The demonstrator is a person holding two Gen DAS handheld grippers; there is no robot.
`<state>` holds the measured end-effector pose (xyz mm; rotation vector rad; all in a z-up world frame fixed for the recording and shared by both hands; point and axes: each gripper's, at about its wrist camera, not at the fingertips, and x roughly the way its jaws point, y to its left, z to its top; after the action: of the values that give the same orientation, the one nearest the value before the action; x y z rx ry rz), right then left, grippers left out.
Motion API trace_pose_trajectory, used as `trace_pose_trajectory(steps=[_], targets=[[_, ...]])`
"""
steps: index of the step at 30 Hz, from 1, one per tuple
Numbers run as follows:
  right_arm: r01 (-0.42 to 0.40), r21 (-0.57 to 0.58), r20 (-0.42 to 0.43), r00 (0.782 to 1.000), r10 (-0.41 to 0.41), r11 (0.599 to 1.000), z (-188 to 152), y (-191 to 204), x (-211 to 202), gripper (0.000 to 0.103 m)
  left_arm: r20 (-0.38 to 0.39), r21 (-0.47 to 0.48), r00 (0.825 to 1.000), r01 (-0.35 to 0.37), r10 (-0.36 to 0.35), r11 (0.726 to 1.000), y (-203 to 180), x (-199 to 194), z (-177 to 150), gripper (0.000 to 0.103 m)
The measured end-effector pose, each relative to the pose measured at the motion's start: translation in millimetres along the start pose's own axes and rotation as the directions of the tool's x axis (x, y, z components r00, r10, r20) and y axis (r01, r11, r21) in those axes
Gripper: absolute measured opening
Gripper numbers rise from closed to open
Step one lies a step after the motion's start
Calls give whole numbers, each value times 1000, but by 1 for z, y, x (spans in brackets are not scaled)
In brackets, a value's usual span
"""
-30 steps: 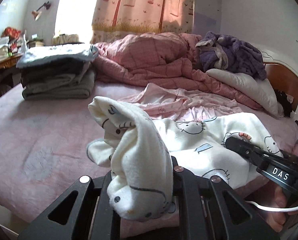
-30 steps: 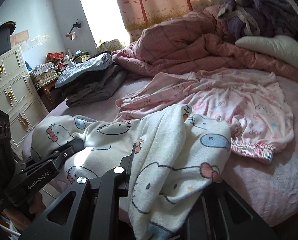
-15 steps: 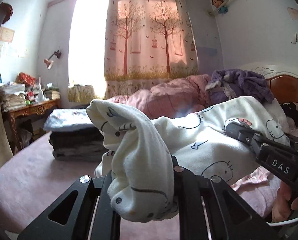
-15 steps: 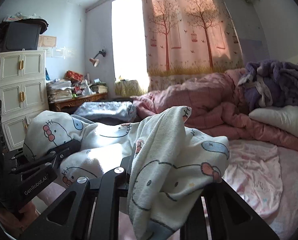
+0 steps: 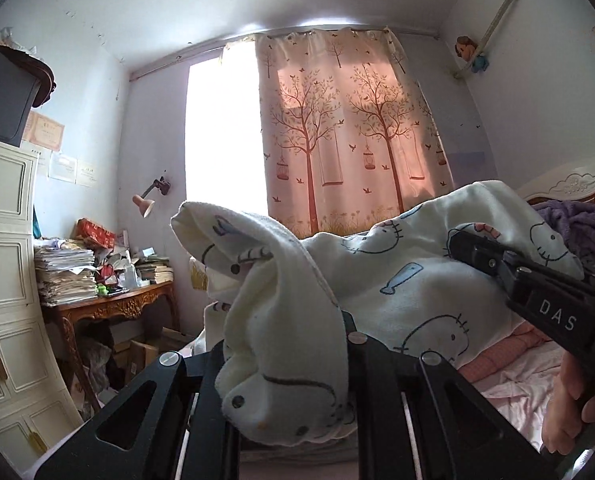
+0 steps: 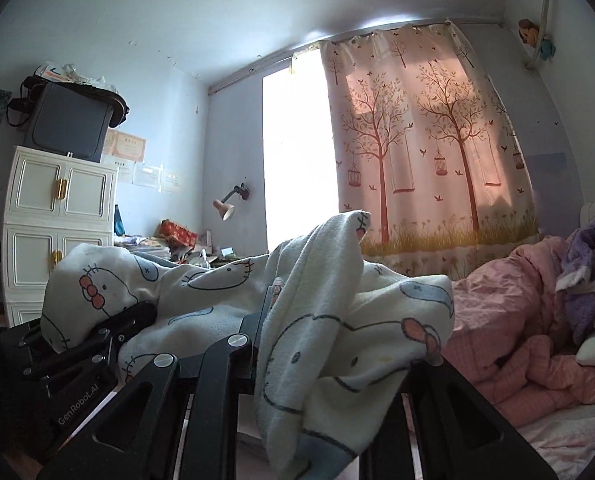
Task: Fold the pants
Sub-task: 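Carry the white pants bundle to the grey clothes stack with both tools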
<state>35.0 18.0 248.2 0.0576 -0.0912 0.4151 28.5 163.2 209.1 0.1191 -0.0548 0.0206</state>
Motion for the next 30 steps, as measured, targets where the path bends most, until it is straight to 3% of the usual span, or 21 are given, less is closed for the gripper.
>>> trace_pose_trajectory(steps=[5, 8, 14, 16, 19, 22, 25, 27, 30], targets=[[-39, 20, 9, 999, 38, 999, -15, 12, 91, 18, -19, -24, 1000, 3, -4, 1000, 44, 65, -24, 13], [-8, -75, 11, 1000, 9, 997, -43, 27, 142, 18, -52, -34, 999, 6, -8, 999, 66, 108, -50, 13], [-24, -110, -150, 989, 7, 994, -136, 32, 243, 18, -161, -51, 987, 17, -25, 999, 91, 177, -129, 13], [-25, -60, -220, 975, 11, 998, -171, 20, 264, 18, -214, -44, 976, 30, -39, 999, 88, 194, -158, 14], [-13, 19, -304, 953, 18, 1000, -211, -4, 284, 18, -214, -79, 976, 24, -40, 997, 84, 202, -189, 15], [-18, 27, -302, 953, 25, 999, -218, -13, 287, 23, -217, -84, 975, 24, -42, 996, 86, 203, -181, 24], [2, 35, -292, 956, 8, 999, -218, -19, 283, 33, -199, -152, 980, -3, -28, 988, 103, 200, -178, 41], [22, 38, -284, 959, -10, 999, -213, -22, 276, 45, -198, -143, 980, -14, -15, 990, 110, 199, -178, 43], [79, 72, -277, 959, -56, 994, -205, -33, 266, 73, -176, -93, 983, -62, 45, 994, 108, 194, -176, 45]])
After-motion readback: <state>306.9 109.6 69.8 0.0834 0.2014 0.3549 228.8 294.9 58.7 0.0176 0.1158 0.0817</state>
